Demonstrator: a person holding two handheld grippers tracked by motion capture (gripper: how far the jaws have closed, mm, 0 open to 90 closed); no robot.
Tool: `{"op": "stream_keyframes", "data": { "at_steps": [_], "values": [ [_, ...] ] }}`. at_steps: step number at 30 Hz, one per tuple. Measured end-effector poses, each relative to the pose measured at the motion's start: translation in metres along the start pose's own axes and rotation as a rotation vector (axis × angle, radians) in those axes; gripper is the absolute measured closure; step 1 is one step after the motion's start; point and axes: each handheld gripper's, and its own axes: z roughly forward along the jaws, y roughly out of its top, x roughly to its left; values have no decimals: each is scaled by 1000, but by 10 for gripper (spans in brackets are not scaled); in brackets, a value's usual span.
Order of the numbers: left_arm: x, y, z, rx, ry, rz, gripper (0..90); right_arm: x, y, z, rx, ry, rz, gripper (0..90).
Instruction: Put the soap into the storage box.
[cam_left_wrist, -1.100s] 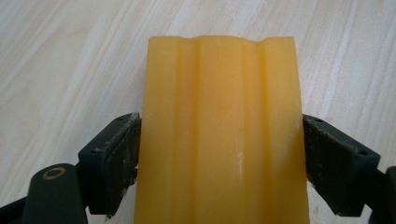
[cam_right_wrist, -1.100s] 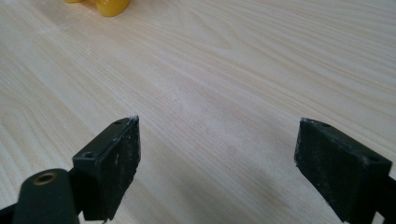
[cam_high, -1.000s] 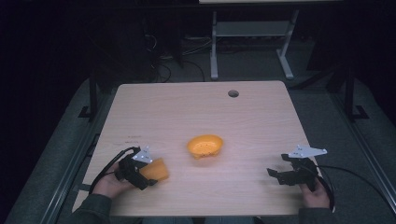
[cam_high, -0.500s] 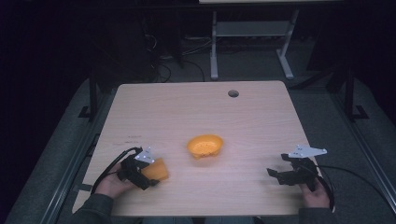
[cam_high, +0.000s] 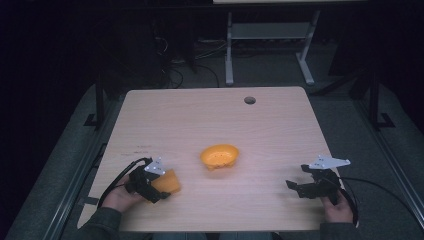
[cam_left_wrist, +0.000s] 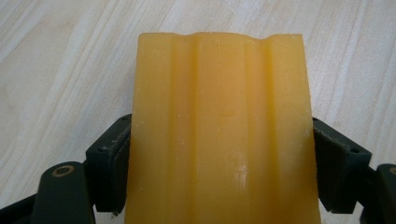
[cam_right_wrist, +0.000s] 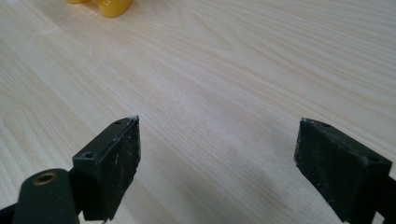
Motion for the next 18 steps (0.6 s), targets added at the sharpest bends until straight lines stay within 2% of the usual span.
{"op": "stream_keyframes", "data": {
  "at_steps": [4,7,11,15,16,18],
  "values": [
    [0,-1,-2,4,-1,-5,206,0,0,-1,-3,0,-4,139],
    [0,-2,-3,-16,4,-16,206,0,0,-2,-9,-2,1,139],
    [-1,-2,-6,-31,7,-6,206,-1,0,-3,-12,-4,-3,139],
    [-2,-2,-9,-49,13,-17,207,0,0,-3,-9,-1,-8,139],
    [-2,-1,-10,-38,15,-4,207,0,0,-2,-11,2,-7,139],
    [-3,0,-11,-46,13,-6,207,1,1,-3,-12,1,-11,140]
  ]
}}
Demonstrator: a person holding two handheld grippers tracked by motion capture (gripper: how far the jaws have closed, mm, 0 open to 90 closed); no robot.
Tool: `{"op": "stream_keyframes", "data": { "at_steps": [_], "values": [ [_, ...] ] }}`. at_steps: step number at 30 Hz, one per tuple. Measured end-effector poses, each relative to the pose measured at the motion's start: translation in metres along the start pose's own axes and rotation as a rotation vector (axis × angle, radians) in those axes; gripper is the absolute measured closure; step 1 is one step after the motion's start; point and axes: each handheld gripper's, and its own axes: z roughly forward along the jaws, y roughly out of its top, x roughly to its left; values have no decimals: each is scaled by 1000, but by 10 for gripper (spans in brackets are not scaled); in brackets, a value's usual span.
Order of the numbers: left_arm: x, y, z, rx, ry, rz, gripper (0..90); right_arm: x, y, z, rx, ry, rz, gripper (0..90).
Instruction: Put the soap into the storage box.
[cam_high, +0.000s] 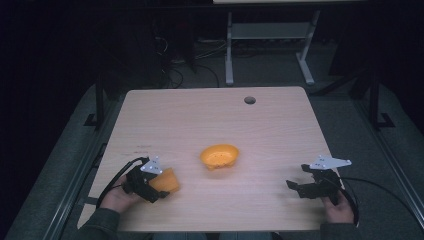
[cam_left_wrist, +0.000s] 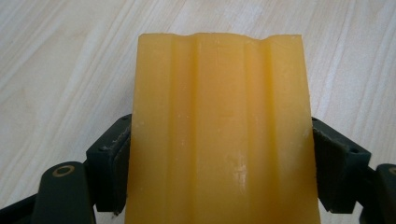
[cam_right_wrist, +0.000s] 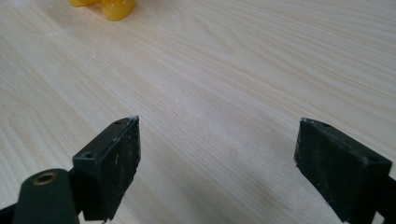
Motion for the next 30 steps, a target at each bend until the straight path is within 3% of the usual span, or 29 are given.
{"op": "stream_keyframes", "data": {
  "at_steps": [11,30],
  "values": [
    [2,4,-14,-27,18,-4,207,1,-2,-2,-8,0,11,139],
    [8,43,-21,-30,1,52,207,0,-3,-3,-19,8,19,139]
  ]
}}
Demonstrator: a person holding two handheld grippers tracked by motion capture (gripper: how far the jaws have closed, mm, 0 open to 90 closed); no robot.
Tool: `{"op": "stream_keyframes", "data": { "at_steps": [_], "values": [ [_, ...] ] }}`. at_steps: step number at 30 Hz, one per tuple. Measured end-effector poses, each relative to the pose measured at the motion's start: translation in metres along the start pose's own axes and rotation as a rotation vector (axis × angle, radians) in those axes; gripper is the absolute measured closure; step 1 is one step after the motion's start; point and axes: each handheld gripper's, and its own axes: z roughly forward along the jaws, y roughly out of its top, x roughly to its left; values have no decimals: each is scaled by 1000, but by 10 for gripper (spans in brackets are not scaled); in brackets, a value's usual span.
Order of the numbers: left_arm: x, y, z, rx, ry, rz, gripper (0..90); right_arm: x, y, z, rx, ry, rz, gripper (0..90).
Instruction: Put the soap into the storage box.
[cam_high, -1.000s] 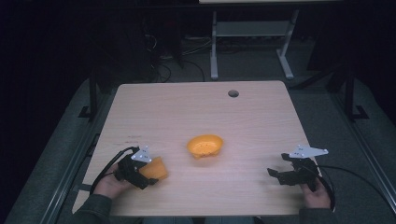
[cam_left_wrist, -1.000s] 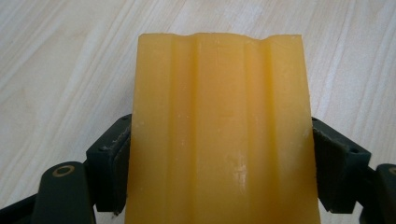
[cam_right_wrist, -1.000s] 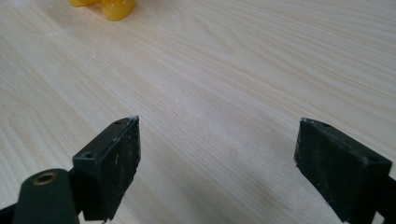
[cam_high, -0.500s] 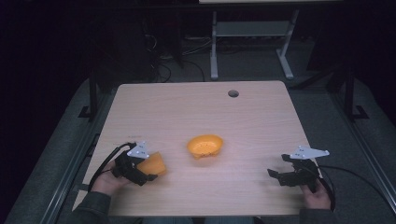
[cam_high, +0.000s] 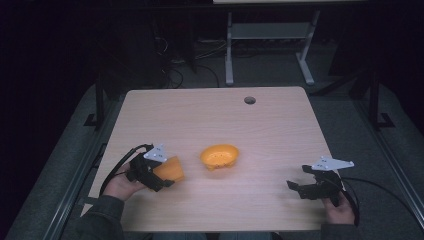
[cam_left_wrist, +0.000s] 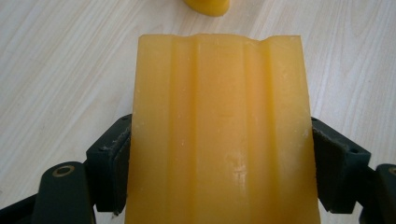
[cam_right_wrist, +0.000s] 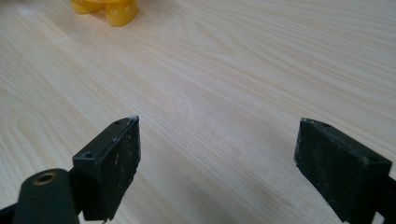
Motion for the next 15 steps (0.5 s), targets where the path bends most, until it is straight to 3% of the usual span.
{"op": "stream_keyframes", "data": {
  "at_steps": [15],
  "values": [
    [4,29,4,-1,-17,43,207,0,1,0,-4,-7,9,139]
  ]
}}
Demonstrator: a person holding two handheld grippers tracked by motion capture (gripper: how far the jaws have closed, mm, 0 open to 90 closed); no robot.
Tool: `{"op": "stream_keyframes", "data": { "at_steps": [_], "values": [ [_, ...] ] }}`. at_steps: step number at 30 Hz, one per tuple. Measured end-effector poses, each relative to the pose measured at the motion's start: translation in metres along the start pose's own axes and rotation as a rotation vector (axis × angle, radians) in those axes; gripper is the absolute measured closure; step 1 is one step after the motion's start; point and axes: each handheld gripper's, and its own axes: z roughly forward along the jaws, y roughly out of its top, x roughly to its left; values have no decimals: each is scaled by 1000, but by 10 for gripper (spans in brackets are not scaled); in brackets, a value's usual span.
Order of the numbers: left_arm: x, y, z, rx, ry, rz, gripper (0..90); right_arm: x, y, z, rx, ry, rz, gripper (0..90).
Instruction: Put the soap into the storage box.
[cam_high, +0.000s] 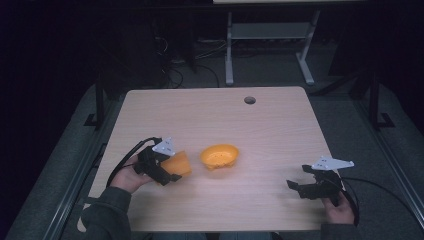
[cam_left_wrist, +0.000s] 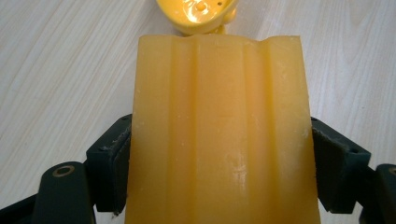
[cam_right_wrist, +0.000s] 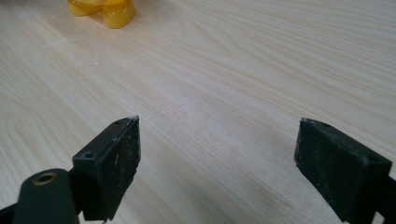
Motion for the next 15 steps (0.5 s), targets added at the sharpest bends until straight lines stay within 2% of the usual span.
{"op": "stream_keyframes", "data": {
  "at_steps": [15],
  "values": [
    [6,25,4,7,-12,37,207,-1,0,-1,-7,-1,9,139]
  ]
}}
